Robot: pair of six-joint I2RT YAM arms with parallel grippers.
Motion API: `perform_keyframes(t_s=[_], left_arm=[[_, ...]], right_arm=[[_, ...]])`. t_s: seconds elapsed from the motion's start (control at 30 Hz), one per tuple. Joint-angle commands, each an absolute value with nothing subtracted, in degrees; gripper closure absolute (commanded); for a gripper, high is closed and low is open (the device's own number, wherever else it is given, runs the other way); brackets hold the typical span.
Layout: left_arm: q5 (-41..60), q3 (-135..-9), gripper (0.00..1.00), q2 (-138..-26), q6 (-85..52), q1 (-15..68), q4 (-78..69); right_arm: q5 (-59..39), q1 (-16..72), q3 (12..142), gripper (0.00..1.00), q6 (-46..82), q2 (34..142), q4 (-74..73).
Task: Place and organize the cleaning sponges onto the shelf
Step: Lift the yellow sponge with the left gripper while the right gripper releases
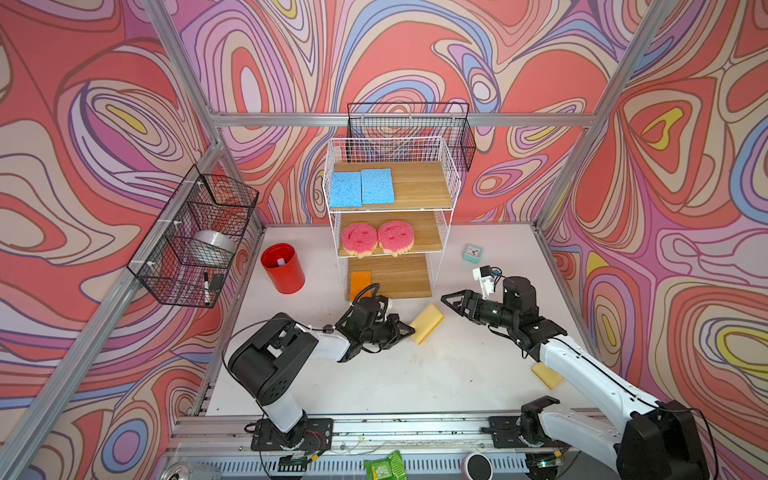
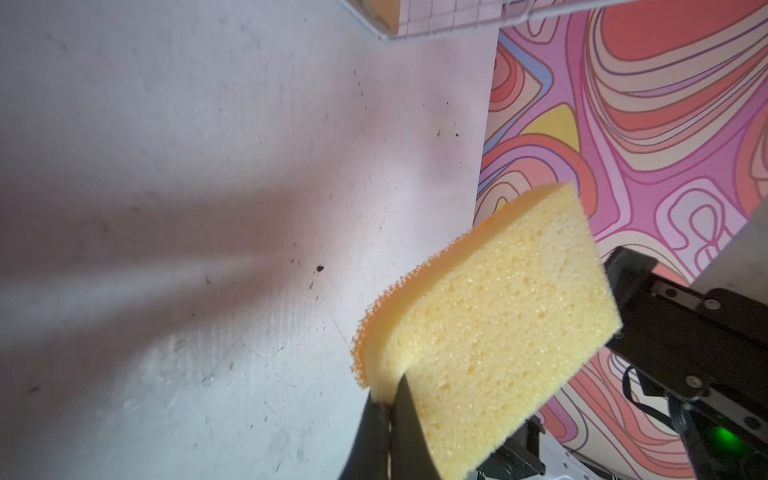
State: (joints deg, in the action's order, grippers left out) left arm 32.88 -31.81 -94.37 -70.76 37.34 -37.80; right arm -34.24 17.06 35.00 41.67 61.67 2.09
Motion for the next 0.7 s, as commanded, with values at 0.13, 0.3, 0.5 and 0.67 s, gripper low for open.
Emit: perform_keyframes(t_s=[0.13,0.3,0.5,0.67], left_arm=[[24.85,-30.91,1.0,-92.74,-75.54,36.67,-41.37],[25.23,-32.69,1.0,-92.87,-75.66,36.66,-40.42],[25.87,-33.44,1.0,-91.0,-74.86,36.74,-37.97],[26.52,-33.22,1.0,-90.88,-75.25,37.39,-38.76]], right_arm=[[-29.49,22.6,34.06,0.23,42.63,64.49,0.94],[-25.56,26.9,35.19,0.25,42.92,69.18,0.26],[-24.88,27.6,36.32,0.3,43.68,73.97,-3.2],[-24.7,27.69,38.2,0.38,43.6,77.78,-5.14]])
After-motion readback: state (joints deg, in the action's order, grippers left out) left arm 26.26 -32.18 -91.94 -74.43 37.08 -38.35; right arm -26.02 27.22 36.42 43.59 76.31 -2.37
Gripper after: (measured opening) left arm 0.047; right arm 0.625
